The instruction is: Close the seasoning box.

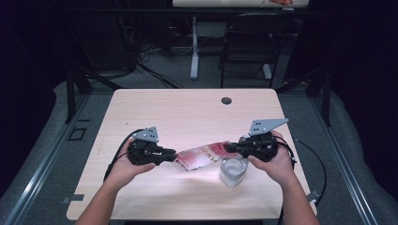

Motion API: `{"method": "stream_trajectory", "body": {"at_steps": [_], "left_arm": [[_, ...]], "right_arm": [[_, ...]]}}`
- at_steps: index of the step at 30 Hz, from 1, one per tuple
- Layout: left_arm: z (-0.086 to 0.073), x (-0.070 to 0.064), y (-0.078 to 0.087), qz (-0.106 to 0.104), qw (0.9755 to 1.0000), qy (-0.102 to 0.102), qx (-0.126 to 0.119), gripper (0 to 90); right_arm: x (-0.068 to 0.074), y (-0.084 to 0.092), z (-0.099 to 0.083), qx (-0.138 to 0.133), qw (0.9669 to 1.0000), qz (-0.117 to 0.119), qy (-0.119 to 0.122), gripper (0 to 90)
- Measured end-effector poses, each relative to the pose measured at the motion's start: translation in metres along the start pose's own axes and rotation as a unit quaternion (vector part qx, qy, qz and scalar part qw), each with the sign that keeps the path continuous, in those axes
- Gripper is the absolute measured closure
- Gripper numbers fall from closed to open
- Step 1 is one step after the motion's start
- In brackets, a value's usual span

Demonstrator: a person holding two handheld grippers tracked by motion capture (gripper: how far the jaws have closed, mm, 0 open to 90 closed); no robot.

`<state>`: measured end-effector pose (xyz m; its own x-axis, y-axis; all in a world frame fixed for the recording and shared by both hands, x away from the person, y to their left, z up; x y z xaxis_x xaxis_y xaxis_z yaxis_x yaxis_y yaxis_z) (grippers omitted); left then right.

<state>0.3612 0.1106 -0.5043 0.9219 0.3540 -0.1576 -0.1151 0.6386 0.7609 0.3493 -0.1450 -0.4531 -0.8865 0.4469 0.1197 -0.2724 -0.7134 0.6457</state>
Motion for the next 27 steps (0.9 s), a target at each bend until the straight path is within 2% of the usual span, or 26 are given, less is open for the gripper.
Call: {"method": "stream_trajectory", "body": {"at_steps": [8, 15, 21, 27], "left_arm": [[-0.008, 0.004, -0.003, -0.004, 0.9999, 0.009, -0.010, 80.1], [-0.015, 0.007, -0.006, -0.005, 0.9997, 0.015, -0.016, 82.1], [-0.020, 0.010, -0.010, -0.009, 0.9998, 0.017, -0.012, 82.9], [-0.024, 0.011, -0.015, -0.011, 0.9996, 0.017, -0.017, 83.1]], "right_arm": [[0.000, -0.006, 0.009, 0.011, 0.9999, 0.008, -0.005, 90.0], [0.004, -0.009, 0.019, 0.026, 0.9996, 0.010, 0.002, 90.0], [0.008, -0.013, 0.028, 0.050, 0.9987, 0.003, 0.011, 90.0], [0.010, -0.016, 0.035, 0.058, 0.9982, -0.002, 0.014, 90.0]]}}
Point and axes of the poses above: each handheld gripper's, and its own axes: y roughly backward along the jaws, z roughly out of its top, x roughly to its left, the point moved 7 cm from there along -y, roughly forward along the jaws, and after that the axes turned 10 degrees about x, right-handed, at the moved point
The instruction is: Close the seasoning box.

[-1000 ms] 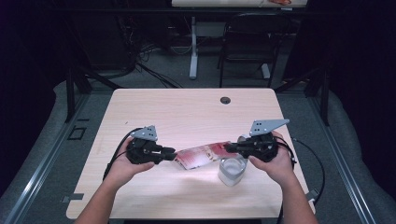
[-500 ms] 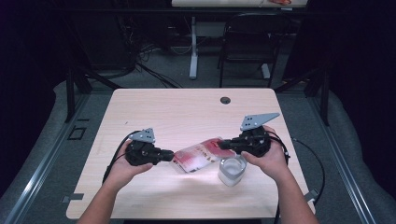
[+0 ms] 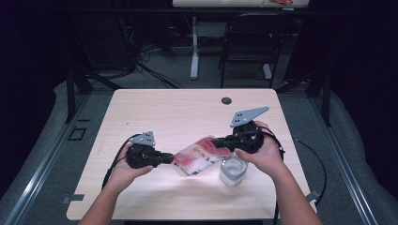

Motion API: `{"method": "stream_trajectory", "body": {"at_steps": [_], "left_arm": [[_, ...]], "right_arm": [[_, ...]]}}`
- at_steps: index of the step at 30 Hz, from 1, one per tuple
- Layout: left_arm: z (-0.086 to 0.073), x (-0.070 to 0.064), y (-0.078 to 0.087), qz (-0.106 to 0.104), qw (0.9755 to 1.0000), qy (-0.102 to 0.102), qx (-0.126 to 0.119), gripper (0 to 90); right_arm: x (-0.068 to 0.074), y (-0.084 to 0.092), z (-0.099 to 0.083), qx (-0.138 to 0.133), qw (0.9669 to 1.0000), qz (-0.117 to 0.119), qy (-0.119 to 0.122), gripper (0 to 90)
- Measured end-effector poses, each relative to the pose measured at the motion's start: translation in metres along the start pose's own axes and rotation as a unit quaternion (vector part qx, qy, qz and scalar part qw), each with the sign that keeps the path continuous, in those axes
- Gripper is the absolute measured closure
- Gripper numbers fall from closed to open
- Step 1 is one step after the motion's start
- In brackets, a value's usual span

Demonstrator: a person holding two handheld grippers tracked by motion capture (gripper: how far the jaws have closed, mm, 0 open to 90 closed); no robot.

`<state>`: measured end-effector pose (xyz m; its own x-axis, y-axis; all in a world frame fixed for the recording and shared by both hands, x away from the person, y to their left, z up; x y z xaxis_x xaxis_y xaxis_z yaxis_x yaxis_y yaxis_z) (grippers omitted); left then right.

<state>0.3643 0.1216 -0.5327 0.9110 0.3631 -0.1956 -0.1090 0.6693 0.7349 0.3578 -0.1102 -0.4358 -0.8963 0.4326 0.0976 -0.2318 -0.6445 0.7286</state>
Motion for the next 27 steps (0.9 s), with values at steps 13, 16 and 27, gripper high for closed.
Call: {"method": "stream_trajectory", "body": {"at_steps": [13, 16, 27], "left_arm": [[-0.017, 0.007, -0.012, 0.001, 0.9996, 0.027, 0.002, 82.6], [-0.021, 0.008, -0.017, 0.001, 0.9995, 0.031, 0.008, 82.5], [-0.030, 0.009, -0.025, 0.000, 0.9992, 0.034, 0.020, 82.1]], "right_arm": [[0.004, -0.017, 0.007, 0.017, 0.9998, -0.004, 0.012, 90.0], [0.005, -0.021, 0.009, 0.021, 0.9997, -0.003, 0.015, 90.0], [0.011, -0.032, 0.014, 0.017, 0.9996, -0.001, 0.021, 89.5]]}}
Point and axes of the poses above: each handheld gripper's, and its own axes: y roughly backward along the jaws, z roughly out of its top, x roughly to its left, the point moved 7 cm from there along -y, roughly forward along the jaws, and after that the axes turned 10 degrees about x, right-handed, at the moved point
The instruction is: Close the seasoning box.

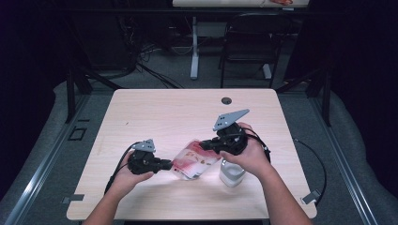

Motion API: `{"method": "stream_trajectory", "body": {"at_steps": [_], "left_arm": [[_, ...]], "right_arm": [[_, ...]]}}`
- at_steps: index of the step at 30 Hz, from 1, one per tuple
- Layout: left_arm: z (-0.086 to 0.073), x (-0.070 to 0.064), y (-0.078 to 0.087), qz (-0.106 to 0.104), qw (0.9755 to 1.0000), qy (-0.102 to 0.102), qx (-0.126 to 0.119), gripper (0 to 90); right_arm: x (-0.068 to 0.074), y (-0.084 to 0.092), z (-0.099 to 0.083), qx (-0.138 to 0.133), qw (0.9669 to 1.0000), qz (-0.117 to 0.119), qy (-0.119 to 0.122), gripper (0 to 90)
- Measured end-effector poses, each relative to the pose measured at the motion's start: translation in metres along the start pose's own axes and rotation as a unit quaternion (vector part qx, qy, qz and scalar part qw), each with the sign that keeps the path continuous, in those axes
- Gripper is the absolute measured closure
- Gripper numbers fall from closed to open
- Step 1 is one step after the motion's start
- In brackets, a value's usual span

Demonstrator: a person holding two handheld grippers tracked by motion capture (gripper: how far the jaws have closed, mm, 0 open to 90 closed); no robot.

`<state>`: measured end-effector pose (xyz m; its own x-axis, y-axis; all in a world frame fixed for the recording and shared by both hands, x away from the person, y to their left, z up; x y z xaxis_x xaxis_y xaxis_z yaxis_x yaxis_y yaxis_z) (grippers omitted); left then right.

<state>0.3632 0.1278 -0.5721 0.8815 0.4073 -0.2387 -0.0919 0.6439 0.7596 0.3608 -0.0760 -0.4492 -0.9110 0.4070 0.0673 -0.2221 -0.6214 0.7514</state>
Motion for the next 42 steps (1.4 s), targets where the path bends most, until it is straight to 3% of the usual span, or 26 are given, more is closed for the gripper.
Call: {"method": "stream_trajectory", "body": {"at_steps": [13, 25, 38, 42], "left_arm": [[-0.005, 0.000, 0.001, 0.004, 1.0000, 0.007, 0.004, 81.6], [-0.010, 0.004, 0.000, -0.005, 0.9999, 0.013, 0.003, 81.1], [-0.024, 0.005, -0.004, 0.004, 0.9992, 0.020, 0.034, 79.1], [-0.029, 0.004, -0.003, -0.002, 0.9988, 0.023, 0.043, 77.9]], "right_arm": [[0.000, -0.003, 0.000, -0.014, 0.9999, 0.002, -0.008, 78.7], [0.003, -0.002, 0.001, -0.025, 0.9996, 0.010, -0.011, 77.0], [0.016, -0.013, 0.016, -0.018, 0.9996, 0.019, 0.010, 76.4], [0.021, -0.016, 0.023, -0.018, 0.9994, 0.025, 0.018, 75.8]]}}
Point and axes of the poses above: each handheld gripper's, and its own axes: y roughly backward along the jaws, z roughly out of its top, x roughly to its left, the point moved 7 cm from there along -y, roughly forward along the jaws, and after that the axes turned 10 degrees about x, right-handed, at the moved point
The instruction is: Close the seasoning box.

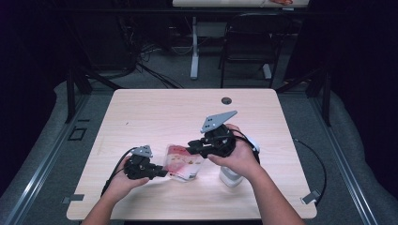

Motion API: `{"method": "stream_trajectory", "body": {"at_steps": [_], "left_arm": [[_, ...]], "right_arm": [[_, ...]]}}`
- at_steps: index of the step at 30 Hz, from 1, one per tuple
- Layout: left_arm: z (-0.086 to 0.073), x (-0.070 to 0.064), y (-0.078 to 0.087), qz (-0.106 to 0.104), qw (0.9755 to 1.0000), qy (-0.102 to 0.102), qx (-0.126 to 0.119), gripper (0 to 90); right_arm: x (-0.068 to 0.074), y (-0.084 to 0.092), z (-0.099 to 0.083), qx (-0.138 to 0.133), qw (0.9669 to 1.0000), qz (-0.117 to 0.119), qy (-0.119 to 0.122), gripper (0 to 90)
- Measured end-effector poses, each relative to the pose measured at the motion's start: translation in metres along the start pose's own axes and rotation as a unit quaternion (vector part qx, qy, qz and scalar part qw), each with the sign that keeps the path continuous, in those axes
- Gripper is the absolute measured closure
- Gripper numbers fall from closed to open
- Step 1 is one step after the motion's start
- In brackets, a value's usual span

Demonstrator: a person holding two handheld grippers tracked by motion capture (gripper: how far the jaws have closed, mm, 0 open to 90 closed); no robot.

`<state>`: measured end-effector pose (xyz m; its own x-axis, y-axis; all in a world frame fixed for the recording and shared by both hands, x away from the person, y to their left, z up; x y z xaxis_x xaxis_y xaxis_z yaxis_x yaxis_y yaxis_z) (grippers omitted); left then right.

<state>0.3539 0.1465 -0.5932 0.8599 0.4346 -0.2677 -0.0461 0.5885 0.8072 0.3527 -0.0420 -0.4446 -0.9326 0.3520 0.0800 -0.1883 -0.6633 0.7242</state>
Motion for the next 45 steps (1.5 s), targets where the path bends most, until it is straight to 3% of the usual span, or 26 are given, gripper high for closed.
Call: {"method": "stream_trajectory", "body": {"at_steps": [5, 9, 17, 25, 30, 33, 39, 45], "left_arm": [[-0.001, -0.001, 0.009, -0.001, 0.9999, 0.003, -0.017, 71.0], [0.001, -0.001, 0.021, -0.005, 0.9987, 0.006, -0.051, 67.7], [-0.003, 0.001, 0.029, 0.011, 0.9975, 0.016, -0.067, 59.7], [-0.005, 0.002, 0.046, 0.030, 0.9952, 0.022, -0.091, 60.7], [-0.008, 0.003, 0.052, 0.028, 0.9948, 0.028, -0.094, 60.5], [-0.010, 0.006, 0.058, 0.039, 0.9940, 0.029, -0.099, 60.5], [-0.013, 0.011, 0.069, 0.043, 0.9901, 0.051, -0.124, 59.2], [-0.017, 0.017, 0.078, 0.079, 0.9867, 0.059, -0.129, 50.1]], "right_arm": [[0.003, -0.005, 0.005, -0.004, 1.0000, 0.006, 0.003, 74.2], [0.006, -0.007, 0.011, -0.016, 0.9997, 0.019, 0.003, 73.2], [0.009, -0.003, 0.018, -0.035, 0.9991, 0.024, -0.003, 66.6], [0.011, 0.007, 0.016, -0.062, 0.9979, 0.006, -0.015, 56.4], [0.004, 0.016, 0.011, -0.079, 0.9963, -0.023, -0.022, 51.6], [-0.001, 0.020, 0.006, -0.075, 0.9954, -0.050, -0.032, 49.5], [-0.008, 0.025, -0.005, -0.087, 0.9926, -0.068, -0.051, 49.4], [-0.011, 0.033, -0.013, -0.096, 0.9897, -0.082, -0.067, 48.2]]}}
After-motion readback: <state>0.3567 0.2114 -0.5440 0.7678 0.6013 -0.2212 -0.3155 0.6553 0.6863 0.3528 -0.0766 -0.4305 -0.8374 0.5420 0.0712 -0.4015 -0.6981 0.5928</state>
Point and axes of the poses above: each handheld gripper's, and its own axes: y roughly backward along the jaws, z roughly out of its top, x roughly to its left, the point moved 7 cm from there along -y, roughly forward along the jaws, and after that the axes turned 10 degrees about x, right-handed, at the moved point
